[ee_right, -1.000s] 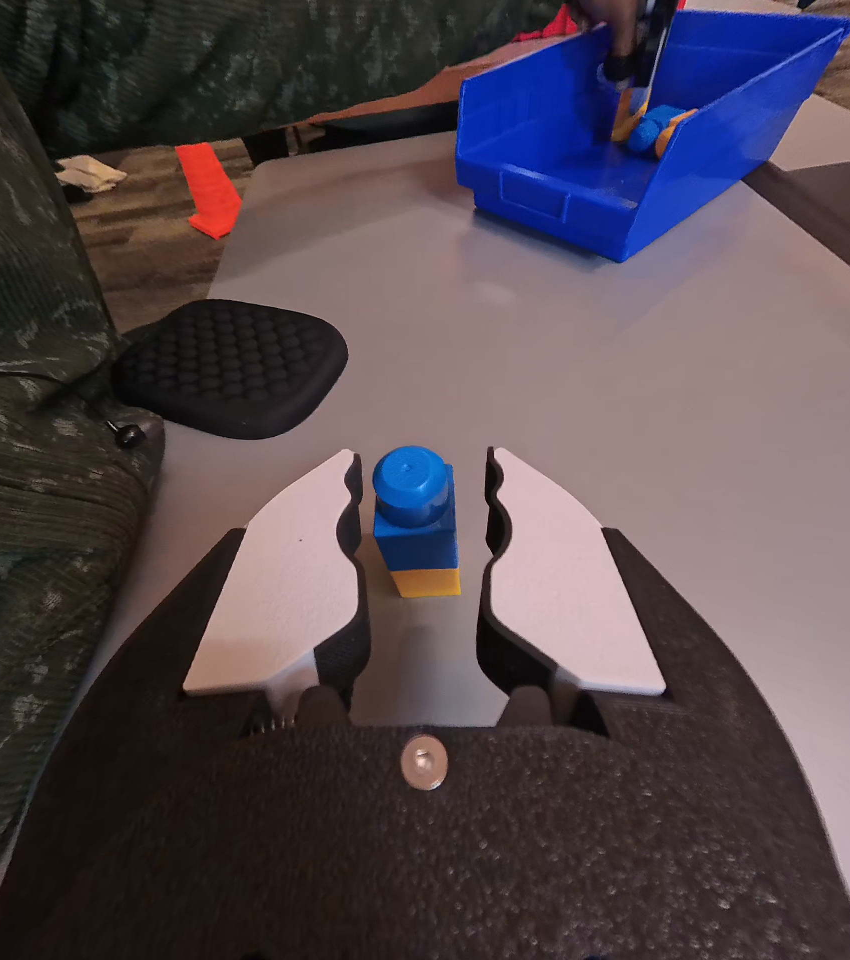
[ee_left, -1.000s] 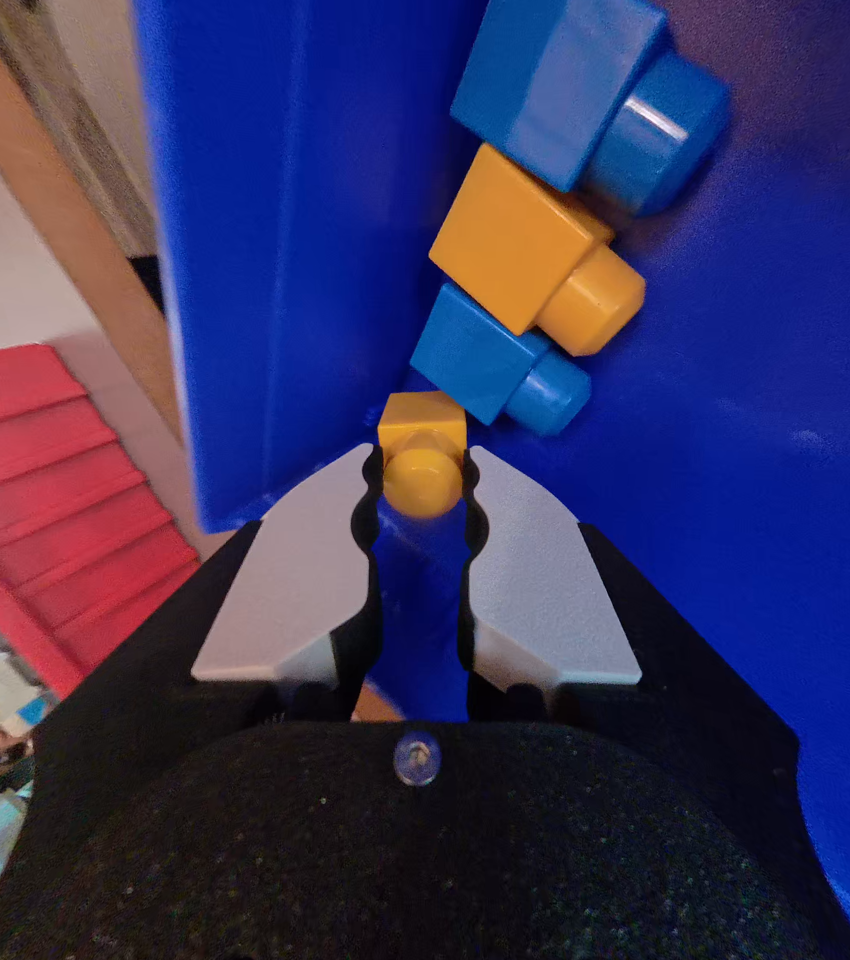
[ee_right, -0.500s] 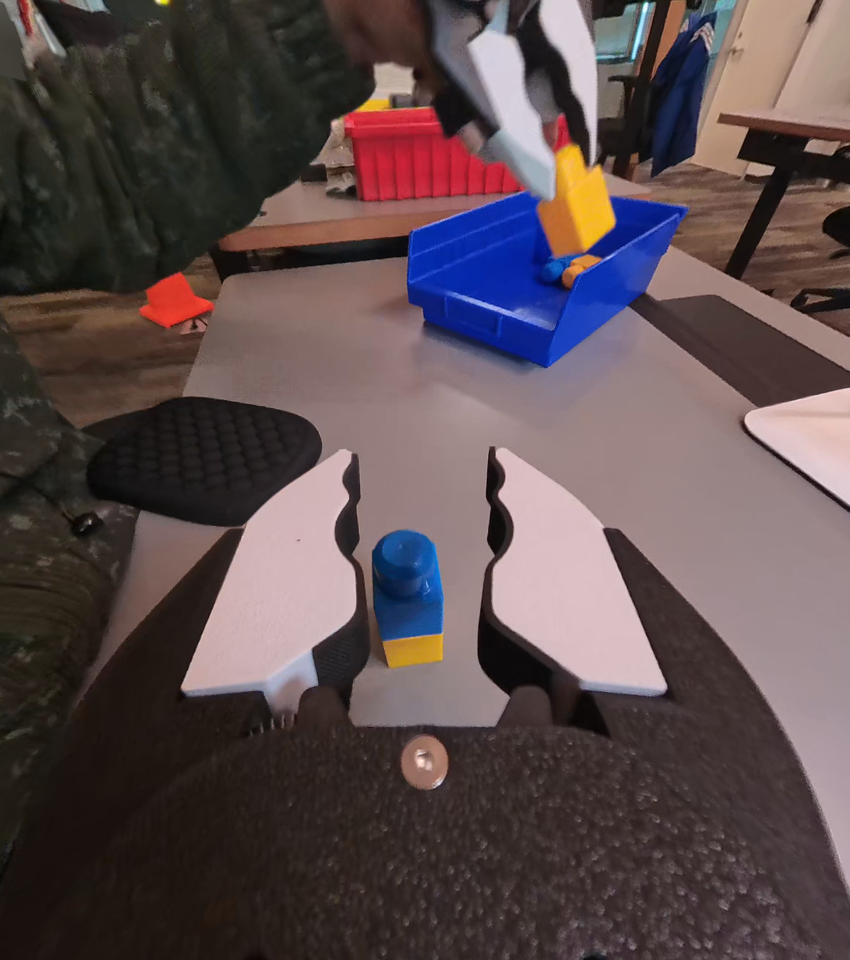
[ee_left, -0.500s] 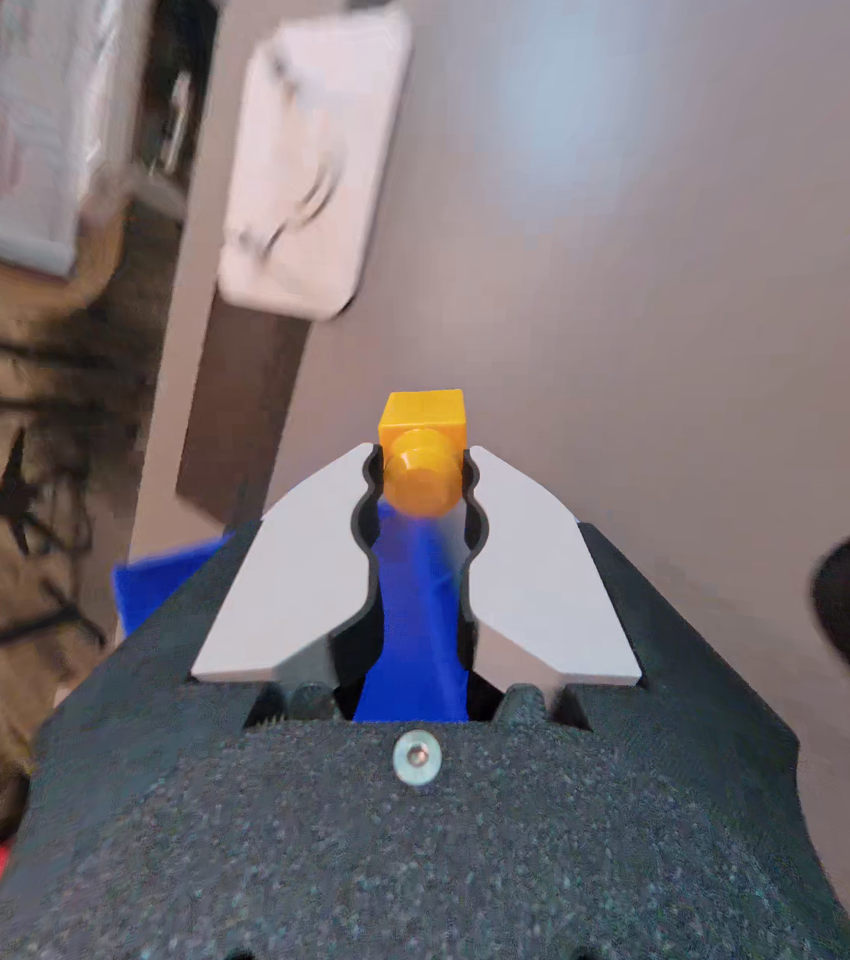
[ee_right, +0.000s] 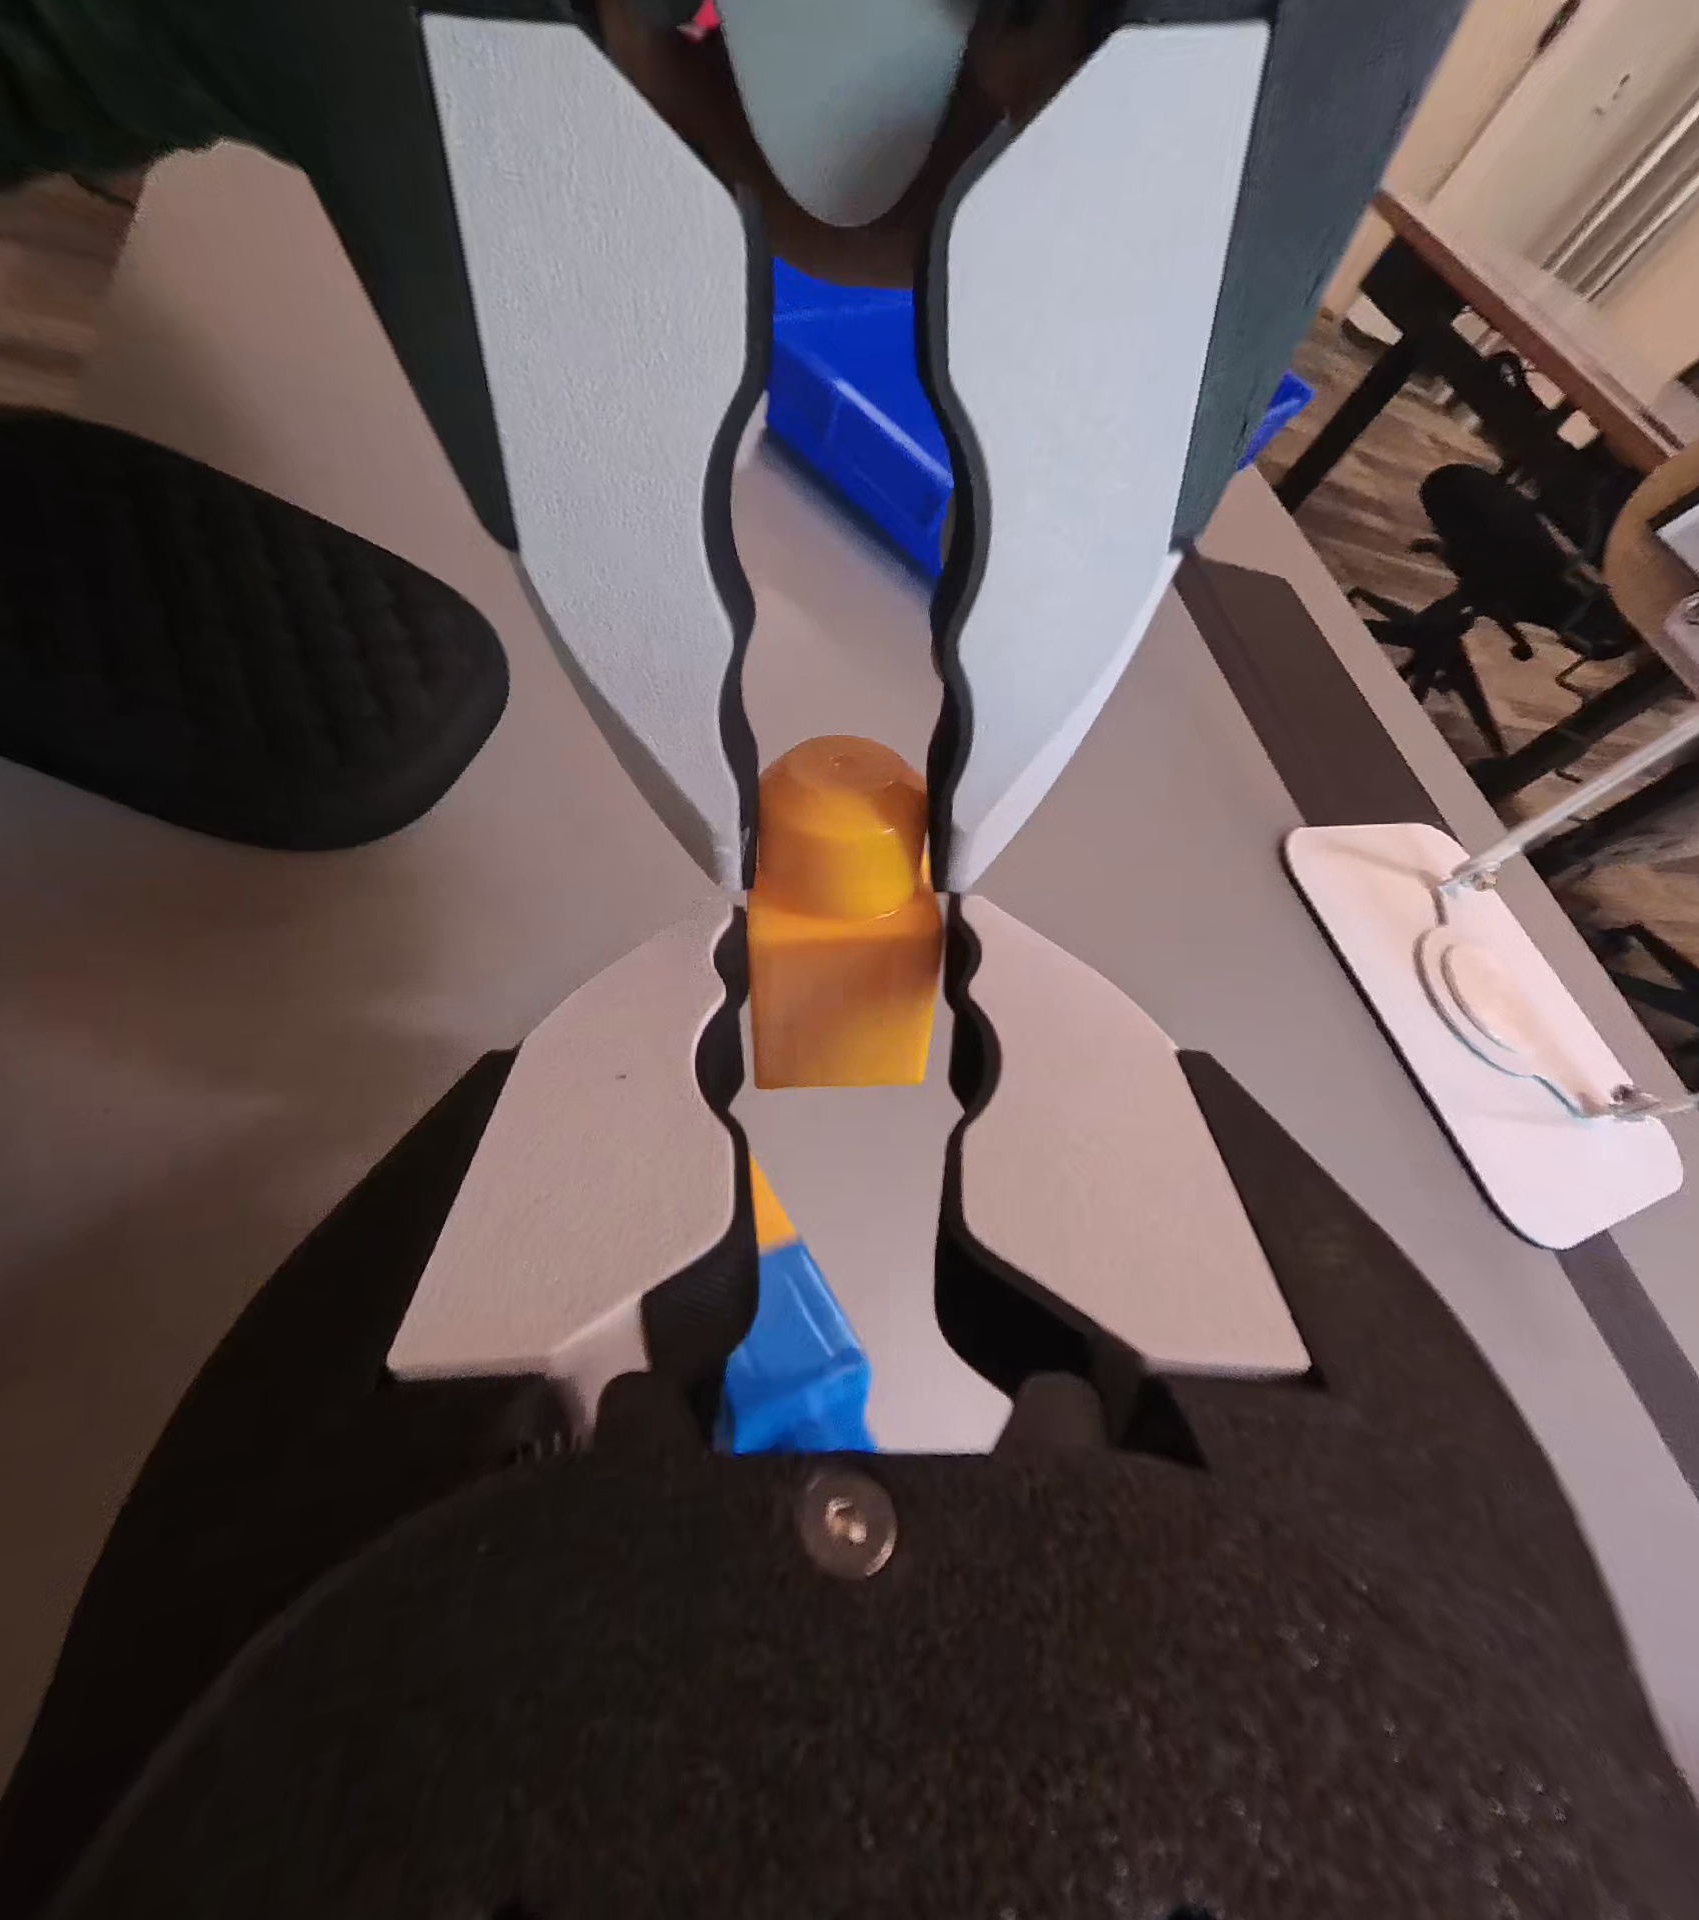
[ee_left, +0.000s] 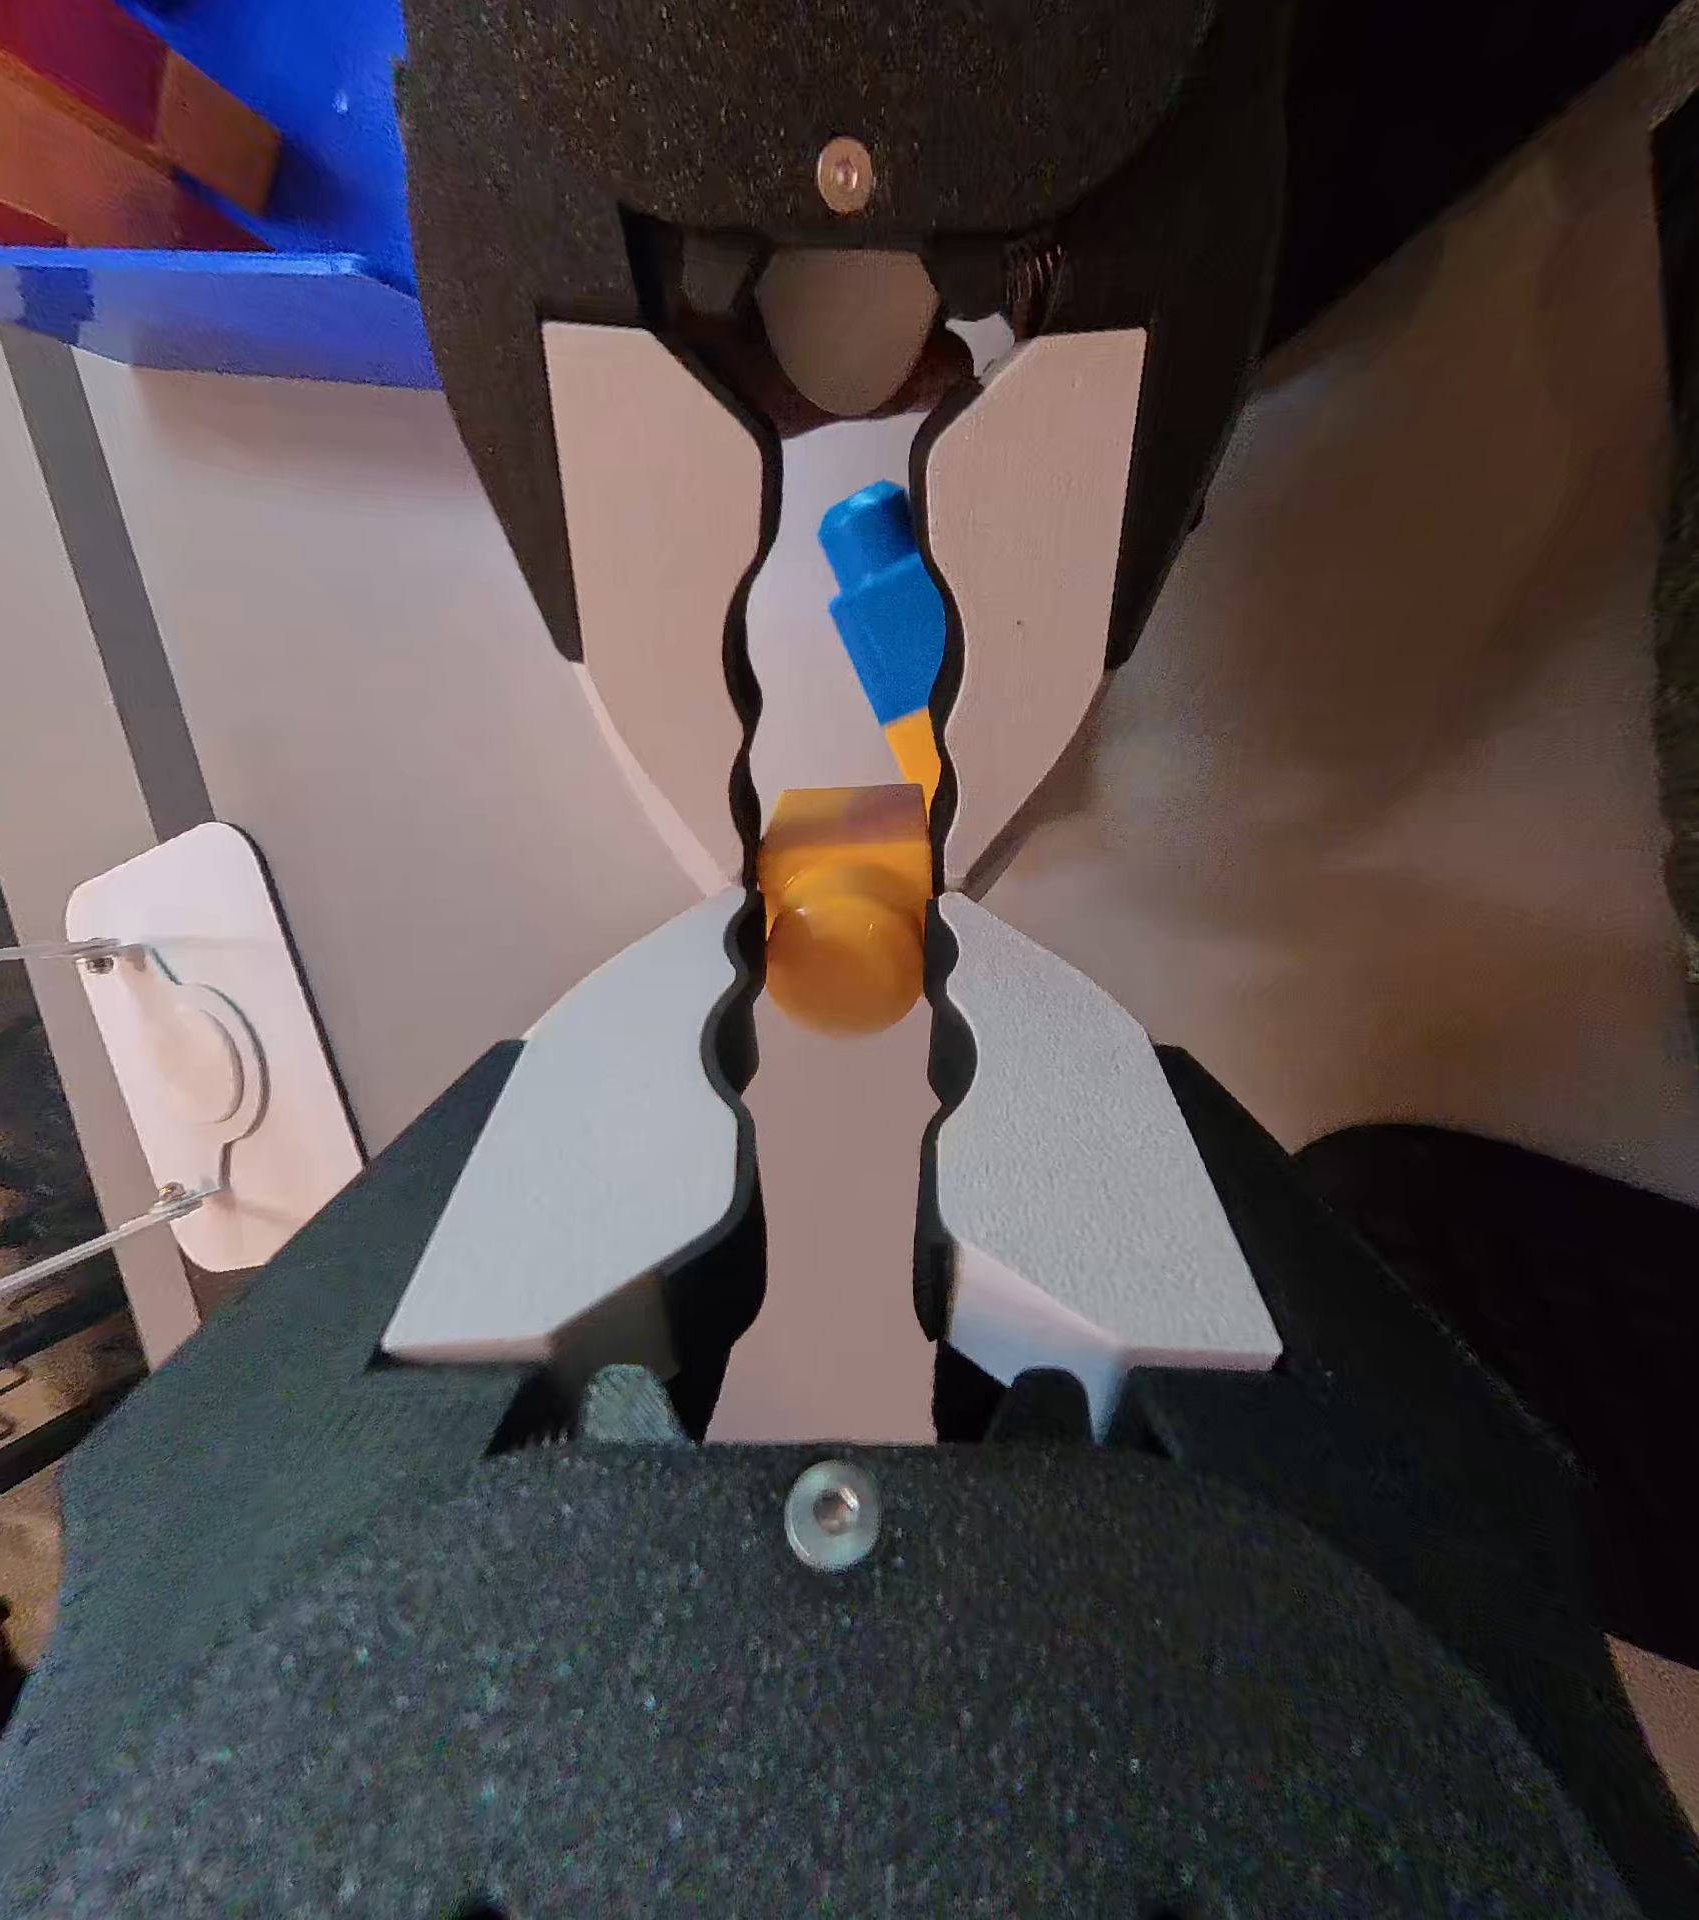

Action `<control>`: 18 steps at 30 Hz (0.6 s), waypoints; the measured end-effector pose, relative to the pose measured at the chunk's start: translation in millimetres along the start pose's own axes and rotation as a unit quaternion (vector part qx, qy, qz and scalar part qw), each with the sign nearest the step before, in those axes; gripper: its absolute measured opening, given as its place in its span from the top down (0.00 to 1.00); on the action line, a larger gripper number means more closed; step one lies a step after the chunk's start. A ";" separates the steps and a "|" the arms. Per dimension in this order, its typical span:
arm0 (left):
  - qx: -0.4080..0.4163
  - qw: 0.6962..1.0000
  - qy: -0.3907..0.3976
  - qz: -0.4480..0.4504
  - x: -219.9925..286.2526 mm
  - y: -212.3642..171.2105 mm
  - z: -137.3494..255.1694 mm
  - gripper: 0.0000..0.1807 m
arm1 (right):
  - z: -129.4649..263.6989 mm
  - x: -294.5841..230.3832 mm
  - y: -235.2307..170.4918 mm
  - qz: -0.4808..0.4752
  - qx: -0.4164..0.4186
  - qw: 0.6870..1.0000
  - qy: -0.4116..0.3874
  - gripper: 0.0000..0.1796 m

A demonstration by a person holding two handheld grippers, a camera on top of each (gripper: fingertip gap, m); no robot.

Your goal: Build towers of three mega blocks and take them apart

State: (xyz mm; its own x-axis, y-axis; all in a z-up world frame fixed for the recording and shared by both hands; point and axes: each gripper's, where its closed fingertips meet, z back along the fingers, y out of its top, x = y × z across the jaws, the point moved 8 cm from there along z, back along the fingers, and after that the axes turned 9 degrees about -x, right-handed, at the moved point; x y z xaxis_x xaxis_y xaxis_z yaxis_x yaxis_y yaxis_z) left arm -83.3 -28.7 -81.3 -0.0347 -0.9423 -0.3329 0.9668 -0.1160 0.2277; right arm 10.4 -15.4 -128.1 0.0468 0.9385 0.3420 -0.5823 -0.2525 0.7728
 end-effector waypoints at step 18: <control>0.146 0.978 -0.024 0.150 -3.3 18.3 -57.2 0.70 | 91.5 85.9 -35.5 -0.220 0.235 0.931 -0.170 0.80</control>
State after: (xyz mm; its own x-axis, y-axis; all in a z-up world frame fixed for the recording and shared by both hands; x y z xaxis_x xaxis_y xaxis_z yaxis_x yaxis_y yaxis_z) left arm -51.0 -9.8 -128.4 0.2209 -0.9605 -0.1691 0.8220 0.0901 0.5623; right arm 109.3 52.7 -77.3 0.4971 0.8674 0.0249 -0.0297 -0.0117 0.9995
